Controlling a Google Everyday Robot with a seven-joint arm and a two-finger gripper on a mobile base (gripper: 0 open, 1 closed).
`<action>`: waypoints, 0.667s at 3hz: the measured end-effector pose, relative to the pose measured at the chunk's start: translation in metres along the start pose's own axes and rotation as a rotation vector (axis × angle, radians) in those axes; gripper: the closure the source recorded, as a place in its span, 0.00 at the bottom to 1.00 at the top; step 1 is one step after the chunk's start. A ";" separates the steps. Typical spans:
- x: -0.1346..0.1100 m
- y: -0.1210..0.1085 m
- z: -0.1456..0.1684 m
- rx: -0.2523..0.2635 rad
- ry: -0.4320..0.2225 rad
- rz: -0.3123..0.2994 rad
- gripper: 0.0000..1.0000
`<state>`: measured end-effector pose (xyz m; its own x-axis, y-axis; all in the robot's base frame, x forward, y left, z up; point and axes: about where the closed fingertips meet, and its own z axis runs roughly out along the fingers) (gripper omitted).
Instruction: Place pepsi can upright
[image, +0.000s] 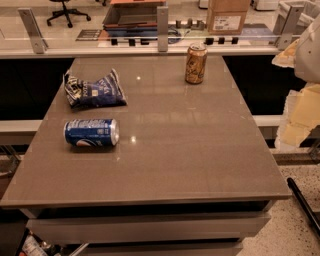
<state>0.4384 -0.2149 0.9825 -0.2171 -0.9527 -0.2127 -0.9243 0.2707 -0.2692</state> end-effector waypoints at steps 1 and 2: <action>0.000 0.000 0.000 0.000 0.000 0.000 0.00; -0.004 -0.002 -0.004 0.003 -0.033 0.015 0.00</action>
Offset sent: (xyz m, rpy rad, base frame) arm 0.0040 0.0049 0.0072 0.0792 -0.0003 -0.0131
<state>0.4401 -0.2121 0.9880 -0.2205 -0.9435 -0.2474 -0.9201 0.2854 -0.2684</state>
